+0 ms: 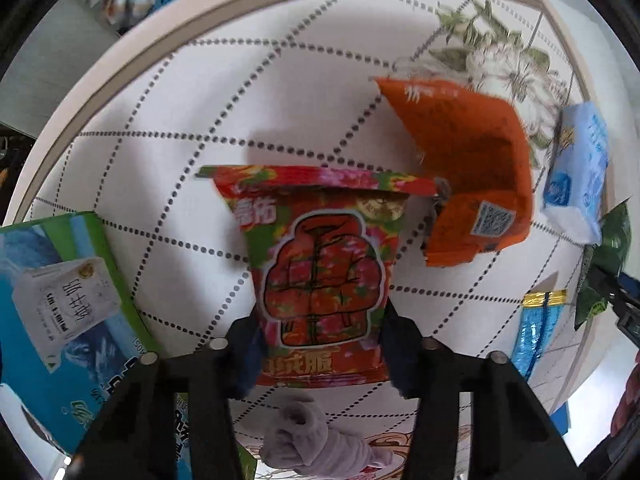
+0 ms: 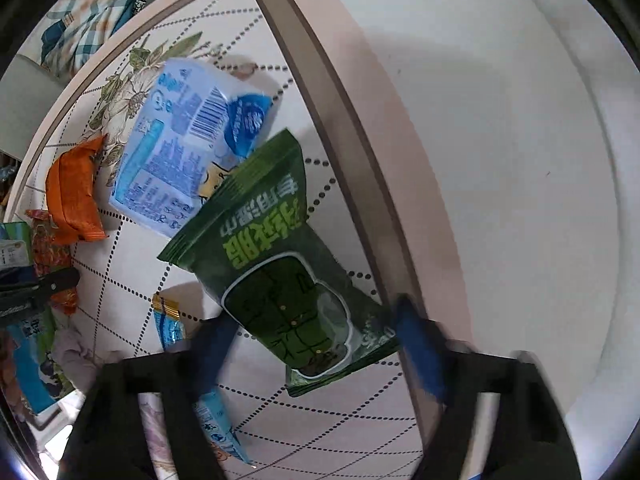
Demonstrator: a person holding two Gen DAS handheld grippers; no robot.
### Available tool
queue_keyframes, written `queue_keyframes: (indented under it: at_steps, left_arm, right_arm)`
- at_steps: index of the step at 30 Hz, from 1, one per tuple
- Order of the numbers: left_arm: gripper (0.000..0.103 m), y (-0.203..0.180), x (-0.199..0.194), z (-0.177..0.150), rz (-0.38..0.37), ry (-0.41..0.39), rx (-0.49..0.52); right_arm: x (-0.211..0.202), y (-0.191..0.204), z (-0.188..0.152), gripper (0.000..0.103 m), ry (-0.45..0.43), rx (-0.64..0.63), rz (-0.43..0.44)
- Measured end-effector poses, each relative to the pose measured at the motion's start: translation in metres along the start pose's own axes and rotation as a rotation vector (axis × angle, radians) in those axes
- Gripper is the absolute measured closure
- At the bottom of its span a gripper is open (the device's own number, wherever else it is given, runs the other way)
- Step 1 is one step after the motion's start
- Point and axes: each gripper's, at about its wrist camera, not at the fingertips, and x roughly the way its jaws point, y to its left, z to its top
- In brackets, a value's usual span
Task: Organize soft objects
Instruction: 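Grasp the red-orange snack bag with the left gripper while the right grasps the green bag, then carry both bags into the box and open both grippers beside the other packs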
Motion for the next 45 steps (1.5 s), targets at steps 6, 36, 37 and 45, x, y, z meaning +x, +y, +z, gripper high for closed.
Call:
queue_keyframes:
  at_steps: [6, 36, 37, 45]
  left_arm:
    - [0.06, -0.005, -0.015, -0.02, 0.034, -0.071, -0.022]
    - [0.06, 0.218, -0.194, -0.219, -0.023, -0.405, -0.25]
    - [0.06, 0.227, -0.192, -0.219, -0.015, -0.402, -0.257]
    - [0.06, 0.313, -0.15, -0.183, 0.065, -0.317, -0.329]
  right_arm:
    - [0.0, -0.001, -0.006, 0.065, -0.019, -0.005, -0.031]
    - [-0.169, 0.351, -0.174, 0.067, -0.213, -0.359, 0.243]
    - [-0.167, 0.359, -0.173, 0.067, -0.21, -0.364, 0.237]
    - [-0.126, 0.439, -0.143, 0.067, -0.175, -0.386, 0.134]
